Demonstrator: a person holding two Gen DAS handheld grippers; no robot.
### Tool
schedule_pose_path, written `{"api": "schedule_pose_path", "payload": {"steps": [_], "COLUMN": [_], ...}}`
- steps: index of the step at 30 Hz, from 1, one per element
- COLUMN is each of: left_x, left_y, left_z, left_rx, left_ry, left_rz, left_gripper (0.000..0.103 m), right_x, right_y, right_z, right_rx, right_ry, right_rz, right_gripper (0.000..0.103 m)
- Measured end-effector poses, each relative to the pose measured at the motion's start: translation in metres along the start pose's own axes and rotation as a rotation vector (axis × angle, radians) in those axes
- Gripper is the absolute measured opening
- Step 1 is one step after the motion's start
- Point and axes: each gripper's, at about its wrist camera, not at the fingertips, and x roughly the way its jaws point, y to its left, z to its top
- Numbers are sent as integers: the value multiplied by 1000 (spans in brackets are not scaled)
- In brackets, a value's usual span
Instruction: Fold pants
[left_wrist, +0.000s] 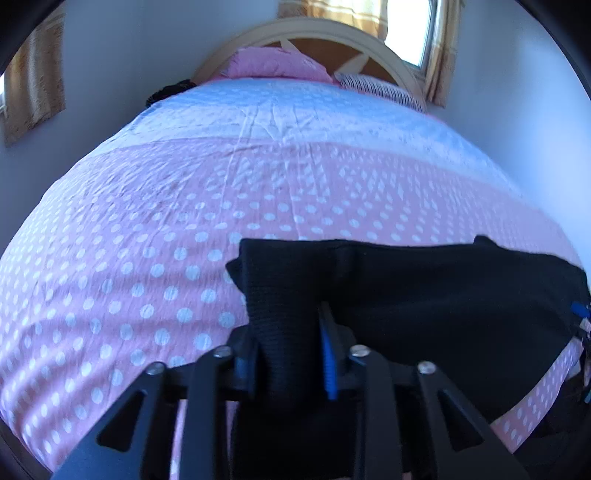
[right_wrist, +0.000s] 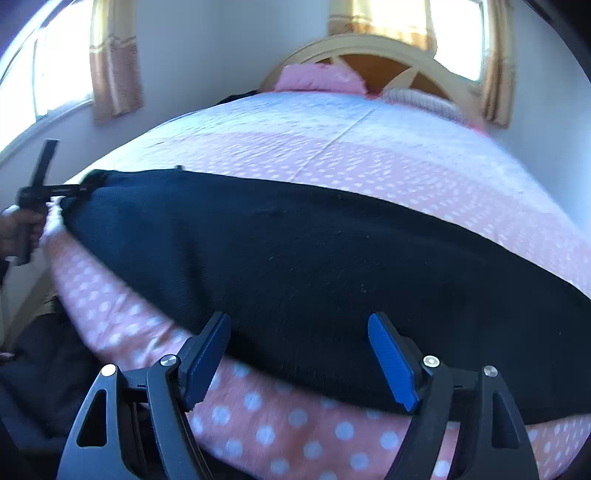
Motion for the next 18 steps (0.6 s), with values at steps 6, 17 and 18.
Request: {"api": "schedule_pose_path", "payload": {"steps": [6,17,18], "left_x": [-20,-41,-36], "left_y": [3,-60,-68], "left_z": [-4,13,14], "left_rx": [29,81,93], "left_ry": [-77,-247,-237], "left_rz": [107,118,108], "left_gripper": [71,97,97], "right_x": [-76,-135,-130], "right_y": [-118,-342,-345], "right_z": [8,-47,-48], "right_rx": [237,740,748], "right_ry": [-134,-152,-147], "right_rz": [-129,-320,-294], "right_gripper": [78,60,60]}}
